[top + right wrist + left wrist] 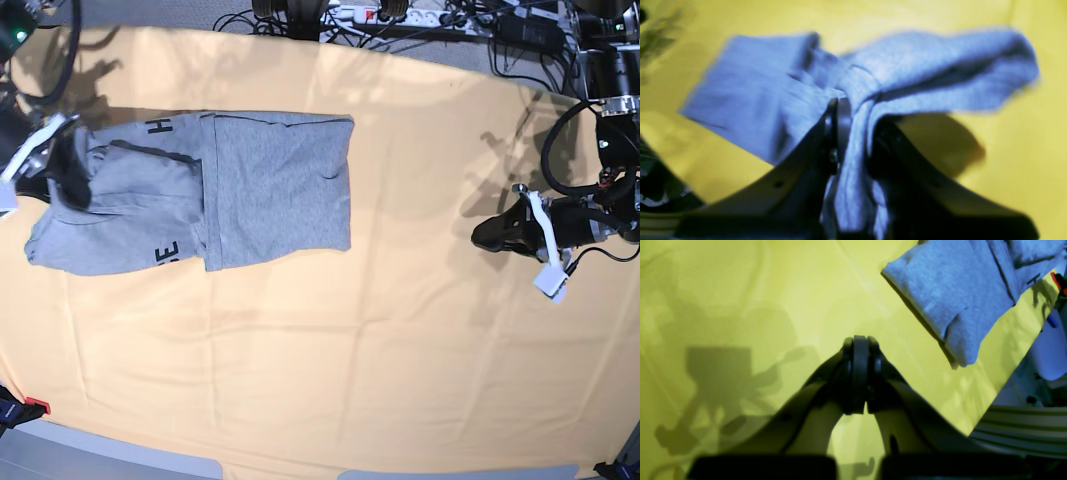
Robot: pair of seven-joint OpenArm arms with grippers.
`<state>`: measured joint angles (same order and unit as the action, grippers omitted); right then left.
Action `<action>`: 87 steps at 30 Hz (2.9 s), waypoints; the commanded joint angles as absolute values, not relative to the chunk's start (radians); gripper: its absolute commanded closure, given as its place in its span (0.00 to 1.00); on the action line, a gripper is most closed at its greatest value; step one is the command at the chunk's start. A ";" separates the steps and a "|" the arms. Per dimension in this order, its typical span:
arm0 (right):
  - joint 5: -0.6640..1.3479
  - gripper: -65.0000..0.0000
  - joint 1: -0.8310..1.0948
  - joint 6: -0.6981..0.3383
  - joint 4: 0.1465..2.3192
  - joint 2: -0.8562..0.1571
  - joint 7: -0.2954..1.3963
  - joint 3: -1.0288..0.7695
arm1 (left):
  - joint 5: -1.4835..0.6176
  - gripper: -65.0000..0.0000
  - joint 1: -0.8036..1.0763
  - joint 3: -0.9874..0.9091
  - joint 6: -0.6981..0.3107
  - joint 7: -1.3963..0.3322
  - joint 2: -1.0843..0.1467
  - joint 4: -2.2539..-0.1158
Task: Layout the t-shirt on the table in an organized manner, then fold the t-shirt properly
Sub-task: 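Lift and flip the bundle over with the right gripper, then hold the bundle with both grippers and square its edges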
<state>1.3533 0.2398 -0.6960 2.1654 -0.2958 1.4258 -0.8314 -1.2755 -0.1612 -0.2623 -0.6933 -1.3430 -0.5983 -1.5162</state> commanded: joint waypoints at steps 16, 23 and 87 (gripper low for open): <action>1.452 1.00 0.183 -0.698 2.317 -0.035 1.396 -0.481 | -1.299 1.00 -0.180 -0.270 -0.698 -1.325 -0.618 -1.531; 1.323 1.00 0.134 -0.698 2.315 0.015 1.396 -0.285 | -1.300 1.00 -0.181 -0.270 -0.698 -1.329 -0.617 -1.531; 0.574 1.00 -0.237 -0.698 1.665 -0.244 1.039 0.157 | -1.349 1.00 0.078 0.163 -0.698 -1.357 -0.602 -1.844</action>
<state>0.5591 -0.2142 -0.6968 1.6497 -0.2413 1.0538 0.1627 -1.3296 0.0887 0.1699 -0.6933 -1.3766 -0.5953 -1.8301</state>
